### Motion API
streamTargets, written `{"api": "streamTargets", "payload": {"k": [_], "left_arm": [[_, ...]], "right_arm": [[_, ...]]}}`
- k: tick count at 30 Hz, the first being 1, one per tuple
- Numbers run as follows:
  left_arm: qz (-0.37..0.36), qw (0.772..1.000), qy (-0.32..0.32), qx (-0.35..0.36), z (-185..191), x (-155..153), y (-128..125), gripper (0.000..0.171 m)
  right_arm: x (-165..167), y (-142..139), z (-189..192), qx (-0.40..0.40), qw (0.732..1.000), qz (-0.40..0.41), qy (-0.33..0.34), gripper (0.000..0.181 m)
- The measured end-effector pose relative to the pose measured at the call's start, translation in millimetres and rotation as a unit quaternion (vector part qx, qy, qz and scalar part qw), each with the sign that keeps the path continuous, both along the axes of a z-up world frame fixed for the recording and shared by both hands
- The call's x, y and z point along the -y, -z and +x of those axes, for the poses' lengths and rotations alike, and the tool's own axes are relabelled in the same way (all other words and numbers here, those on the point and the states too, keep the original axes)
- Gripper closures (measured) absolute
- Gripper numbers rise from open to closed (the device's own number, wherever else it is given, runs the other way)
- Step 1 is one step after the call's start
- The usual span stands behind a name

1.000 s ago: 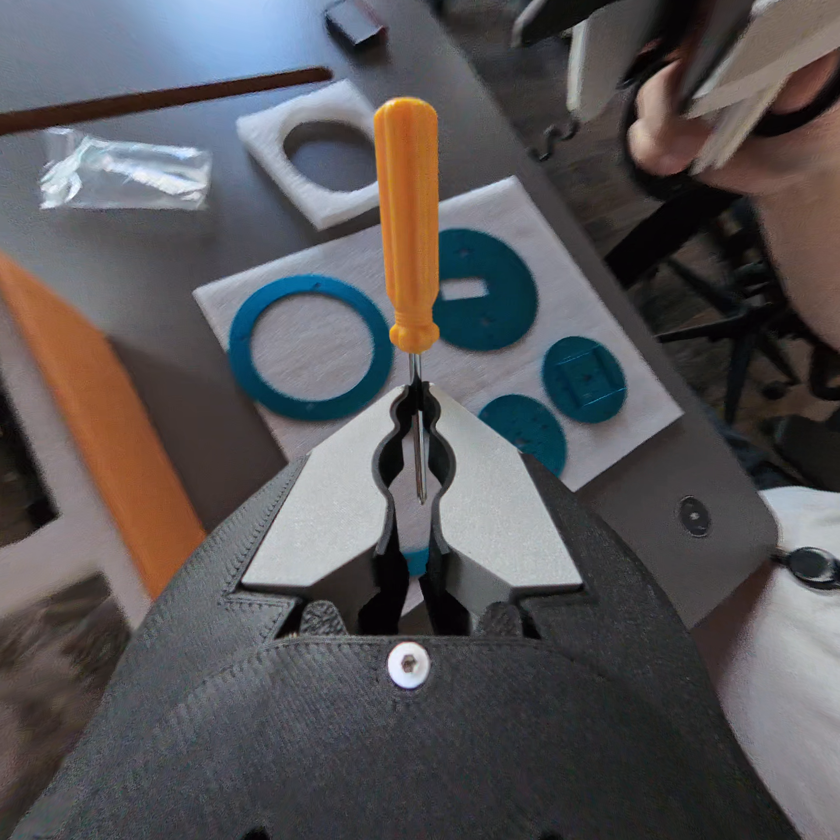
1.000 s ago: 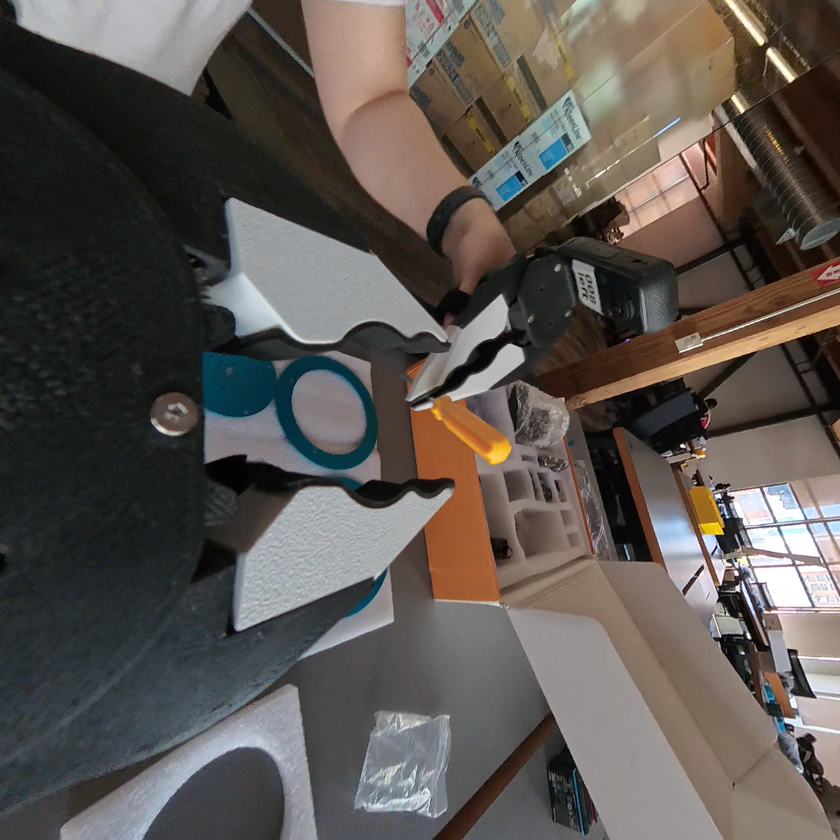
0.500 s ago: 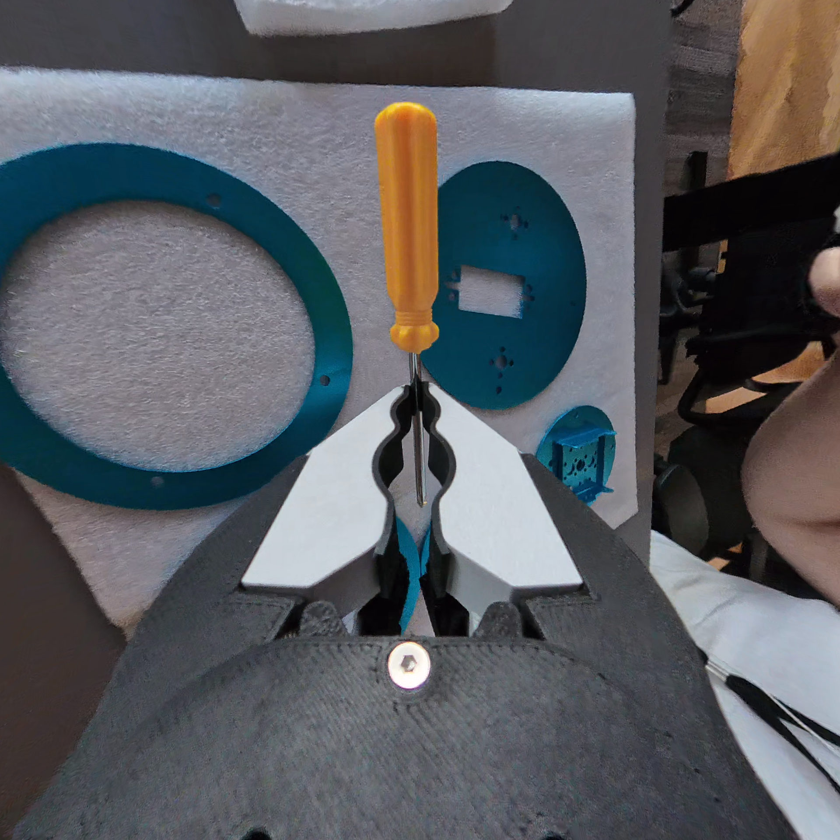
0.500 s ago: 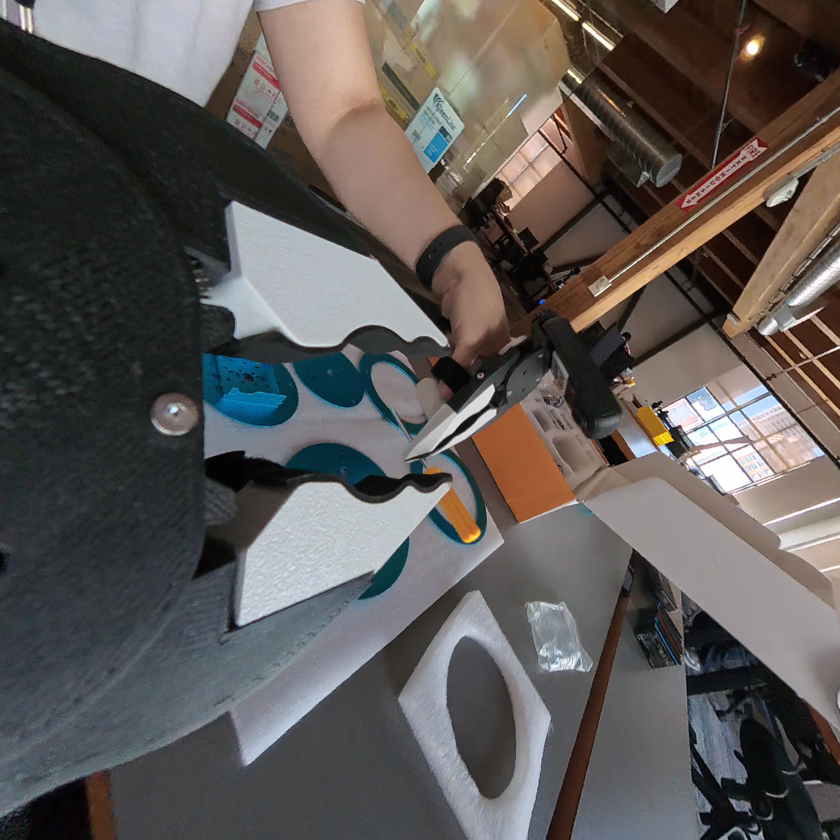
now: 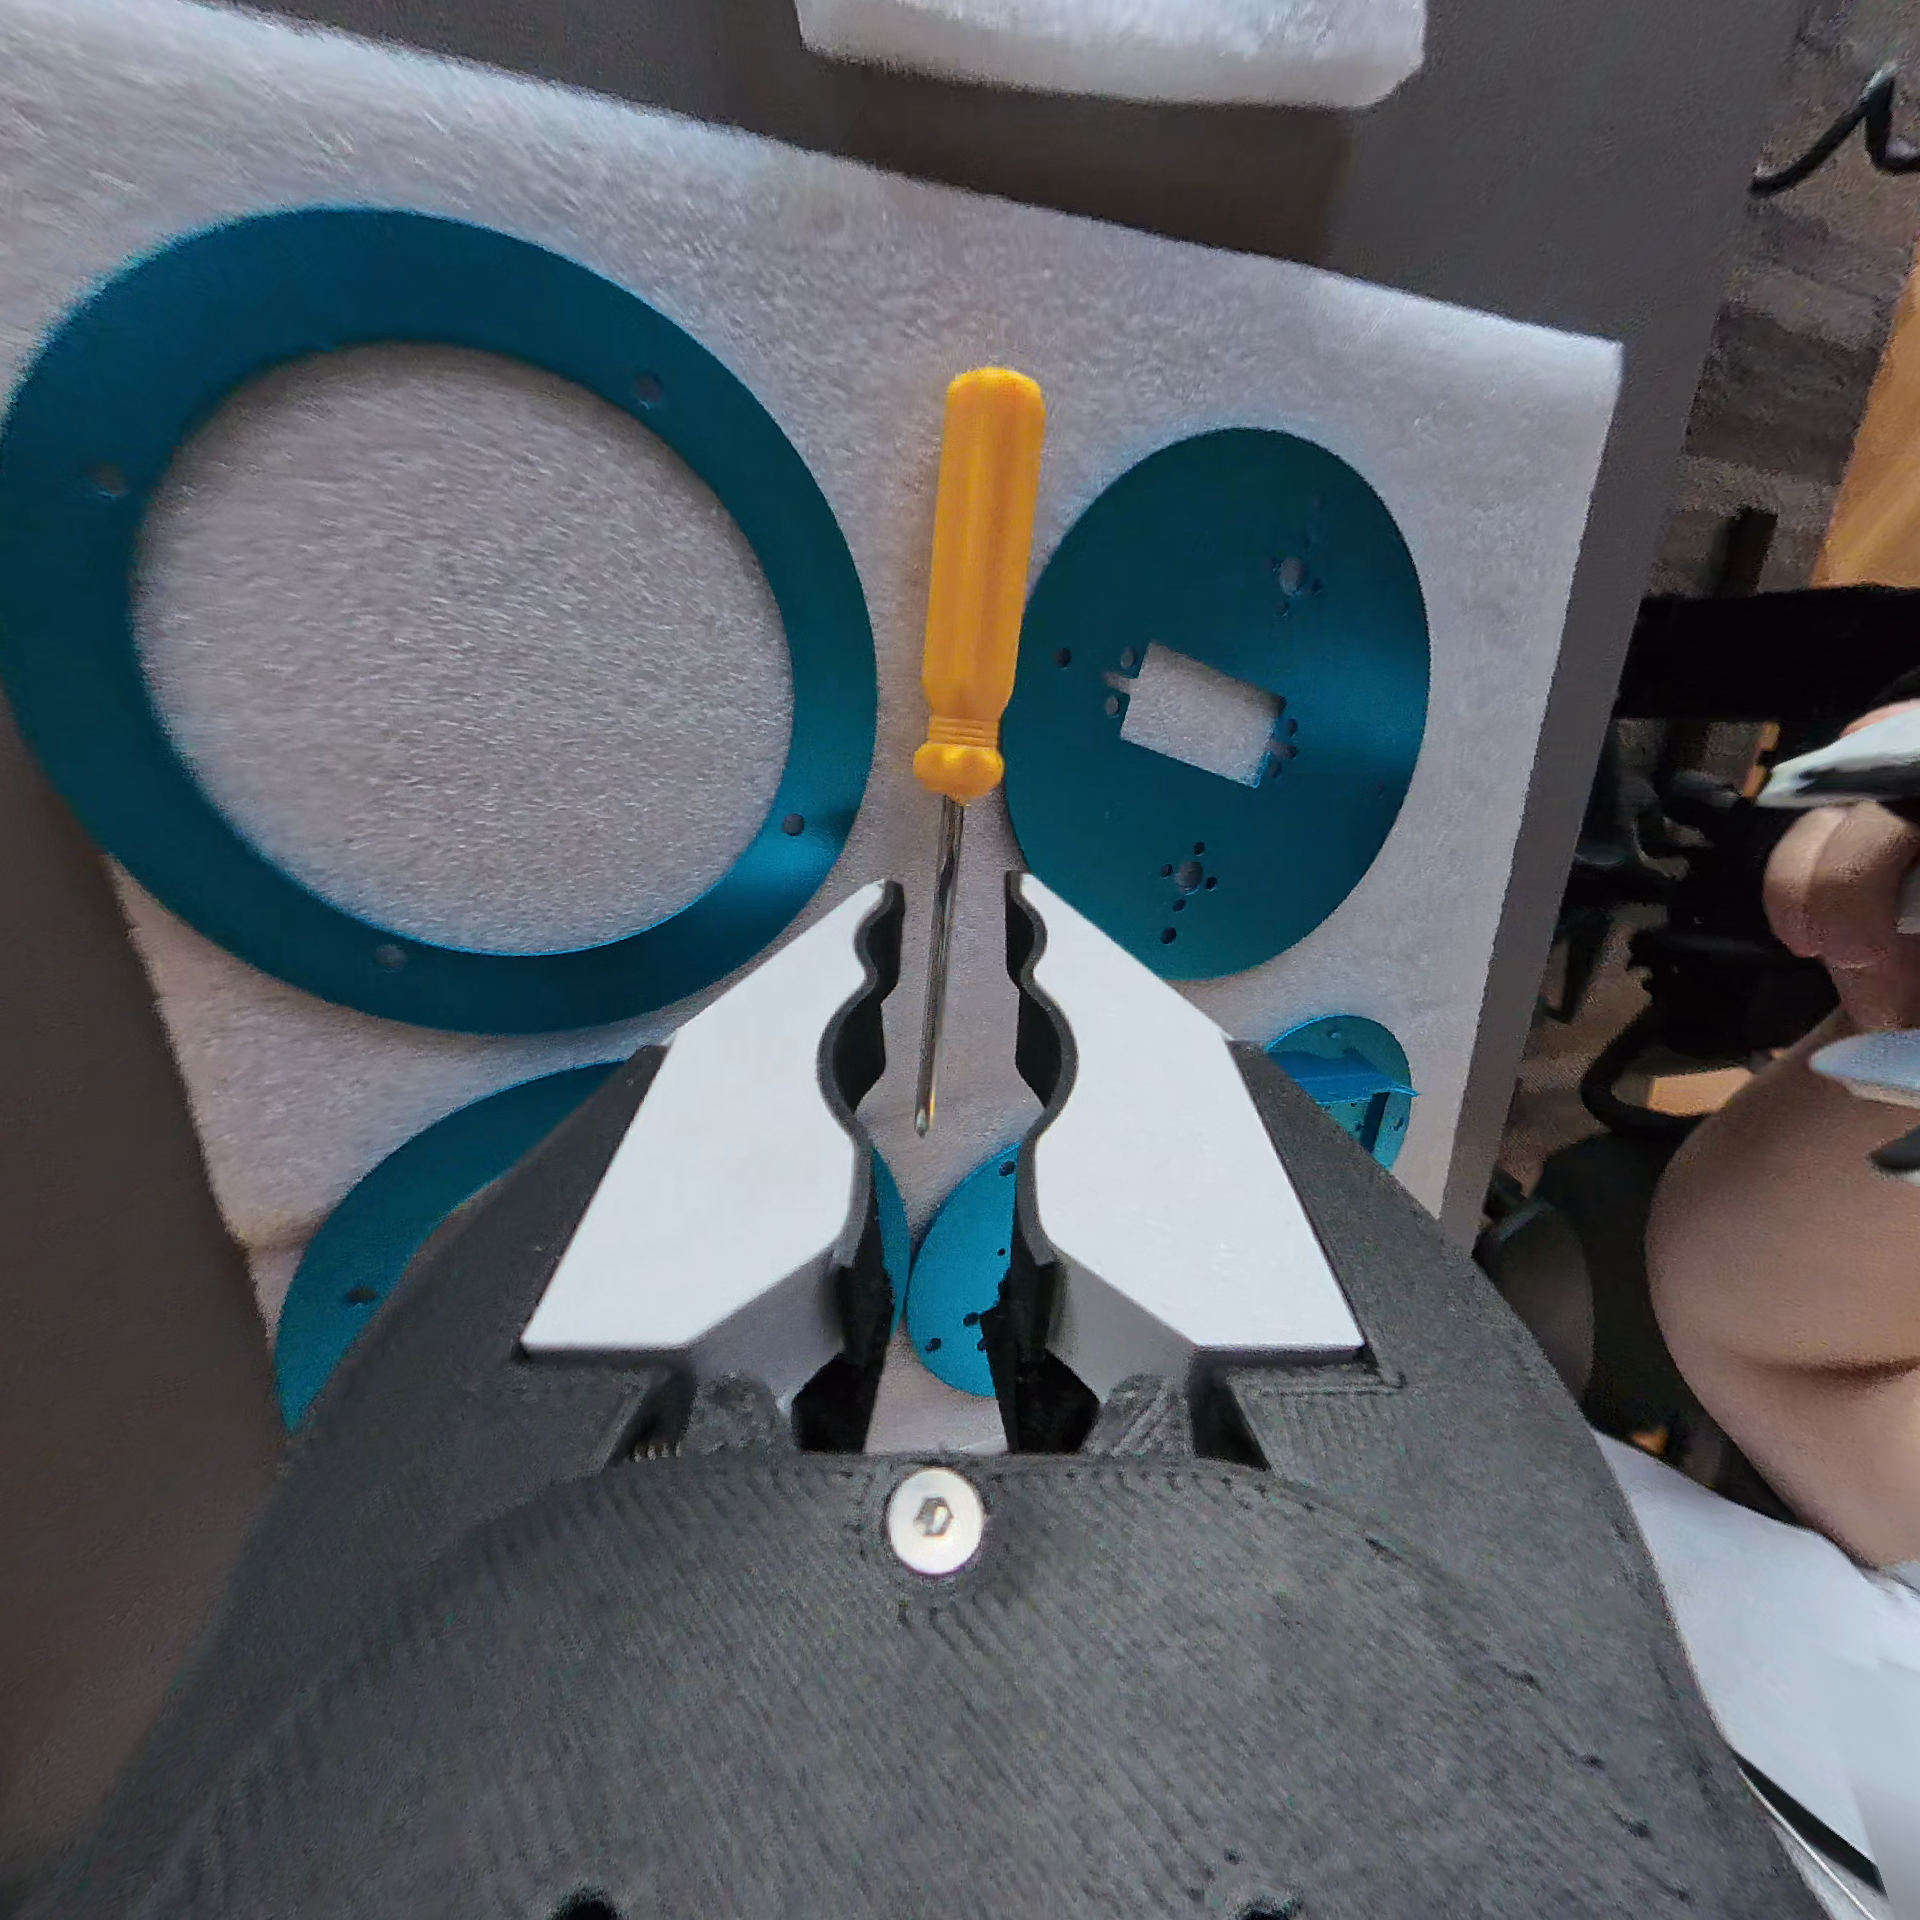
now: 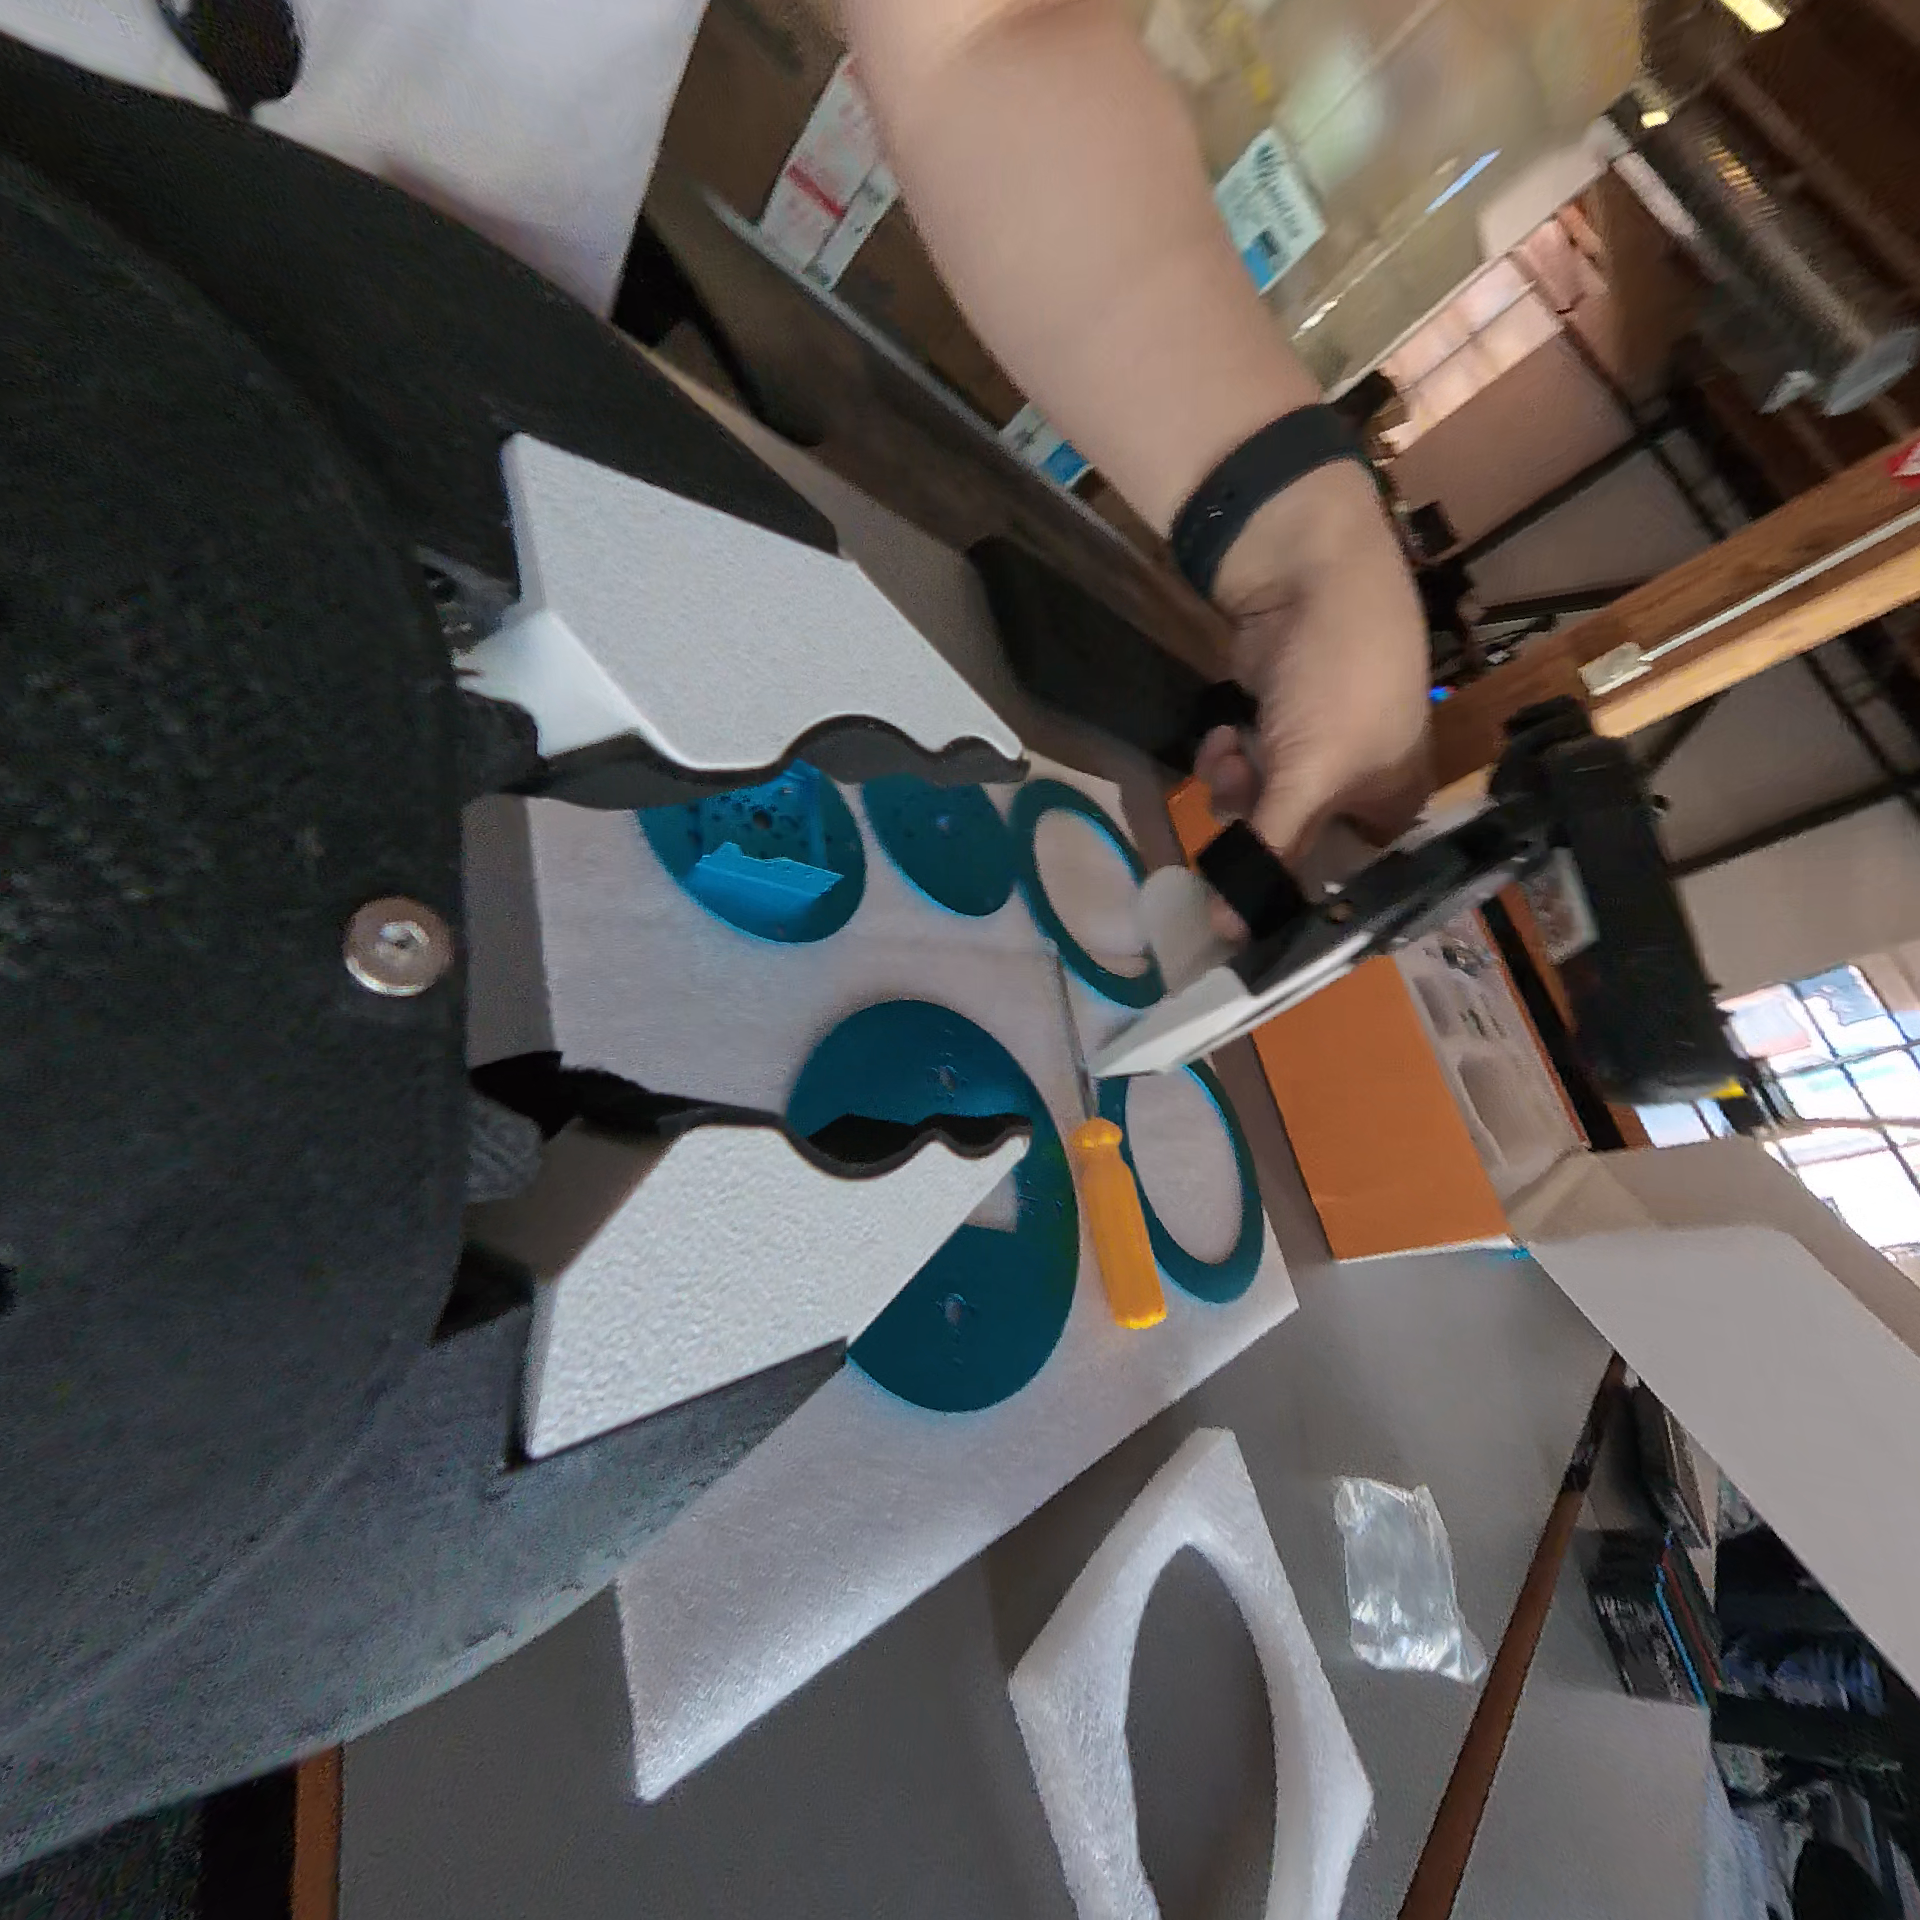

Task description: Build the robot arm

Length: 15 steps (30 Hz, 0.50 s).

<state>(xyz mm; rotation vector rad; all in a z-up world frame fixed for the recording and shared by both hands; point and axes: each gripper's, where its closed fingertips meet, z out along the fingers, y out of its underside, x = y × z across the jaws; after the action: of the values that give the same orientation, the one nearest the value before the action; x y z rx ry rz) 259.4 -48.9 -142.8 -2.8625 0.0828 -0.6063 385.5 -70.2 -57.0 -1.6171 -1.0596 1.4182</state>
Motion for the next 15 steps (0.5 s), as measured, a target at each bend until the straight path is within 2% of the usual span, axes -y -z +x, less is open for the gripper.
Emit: {"api": "streamTargets", "payload": {"k": [4, 6, 10, 14, 15], "left_arm": [[0.074, 0.997, 0.013, -0.024, 1, 8, -27, 0.146], [0.126, 0.991, 0.031, -0.038, 4, 22, -42, 0.147], [0.228, 0.97, 0.088, 0.003, 33, 64, -61, 0.148], [0.274, 0.945, 0.18, 0.002, 58, 104, -44, 0.154], [0.281, 0.938, 0.204, -0.005, 64, 112, -37, 0.157]], "right_arm": [[38, 17, 2, 0.026, 0.994, 0.091, -0.05, 0.104], [53, 29, 2, 0.051, 0.991, 0.117, -0.049, 0.096], [77, 39, 2, 0.066, 0.986, 0.148, -0.035, 0.125], [75, 54, 10, 0.099, 0.987, 0.124, -0.015, 0.155], [74, 57, 11, 0.105, 0.987, 0.12, -0.011, 0.156]]}}
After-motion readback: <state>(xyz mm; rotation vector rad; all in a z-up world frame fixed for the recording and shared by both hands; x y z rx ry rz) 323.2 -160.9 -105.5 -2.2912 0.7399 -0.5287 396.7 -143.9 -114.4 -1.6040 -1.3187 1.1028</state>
